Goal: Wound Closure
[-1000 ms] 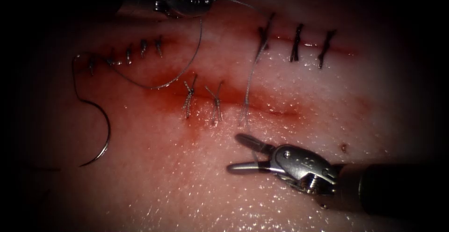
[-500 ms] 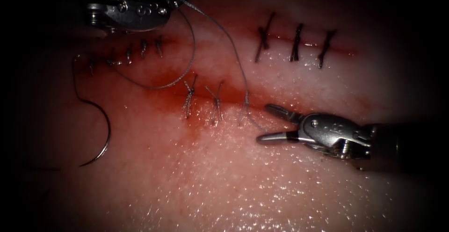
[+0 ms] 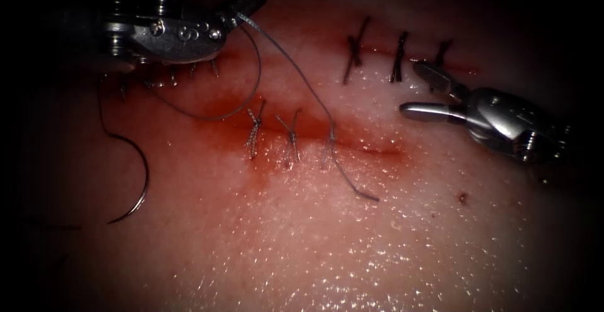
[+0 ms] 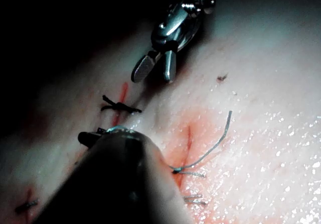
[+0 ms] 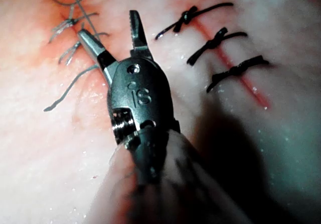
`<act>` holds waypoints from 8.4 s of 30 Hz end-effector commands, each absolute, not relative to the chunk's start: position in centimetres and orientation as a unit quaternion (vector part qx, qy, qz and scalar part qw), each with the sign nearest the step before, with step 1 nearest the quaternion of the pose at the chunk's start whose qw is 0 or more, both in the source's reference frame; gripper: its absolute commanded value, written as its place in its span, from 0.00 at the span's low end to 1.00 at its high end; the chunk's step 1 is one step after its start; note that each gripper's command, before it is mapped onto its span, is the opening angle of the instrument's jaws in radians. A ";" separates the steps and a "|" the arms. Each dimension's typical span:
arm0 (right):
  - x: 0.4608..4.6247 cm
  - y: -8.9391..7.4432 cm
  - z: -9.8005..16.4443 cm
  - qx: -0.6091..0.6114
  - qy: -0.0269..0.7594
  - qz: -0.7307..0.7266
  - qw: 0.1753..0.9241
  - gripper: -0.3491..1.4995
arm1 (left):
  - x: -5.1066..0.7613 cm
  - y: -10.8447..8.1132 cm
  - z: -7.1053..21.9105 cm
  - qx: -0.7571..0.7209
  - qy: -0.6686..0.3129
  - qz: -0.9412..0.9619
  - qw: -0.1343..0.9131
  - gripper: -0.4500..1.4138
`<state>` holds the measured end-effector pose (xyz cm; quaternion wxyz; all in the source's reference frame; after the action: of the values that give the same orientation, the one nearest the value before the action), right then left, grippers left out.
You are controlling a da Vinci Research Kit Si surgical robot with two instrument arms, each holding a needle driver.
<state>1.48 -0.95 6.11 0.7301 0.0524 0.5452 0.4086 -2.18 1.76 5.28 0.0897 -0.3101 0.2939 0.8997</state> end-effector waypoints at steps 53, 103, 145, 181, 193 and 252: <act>2.91 -1.0 6.9 -0.005 0.573 0.263 0.777 0.00 | -2.52 1.4 4.9 -0.308 0.303 0.900 0.065 0.00; 1.65 -0.7 6.6 -0.035 0.556 0.326 0.764 0.92 | -2.41 0.2 5.4 -0.480 0.040 0.868 0.125 0.44; 1.73 -0.9 6.9 -0.026 0.555 0.315 0.770 0.90 | -3.26 -0.1 6.6 -0.372 0.044 0.921 -0.111 0.57; 1.81 -1.1 7.0 0.003 0.566 0.288 0.772 0.91 | -3.28 -0.1 6.4 -0.397 0.093 0.906 -0.113 0.24; 1.87 -1.3 6.8 0.036 0.574 0.221 0.788 0.92 | -3.16 0.1 6.3 -0.407 0.086 0.903 -0.110 0.00; 2.66 -1.6 6.6 -0.061 0.578 0.139 0.802 0.98 | -2.64 -0.4 5.9 -0.428 0.086 0.898 -0.057 0.00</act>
<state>2.59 -1.49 6.58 0.8011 -0.0607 0.5789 0.1395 -2.47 -0.47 5.78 -0.0480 -0.4306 0.0873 0.8971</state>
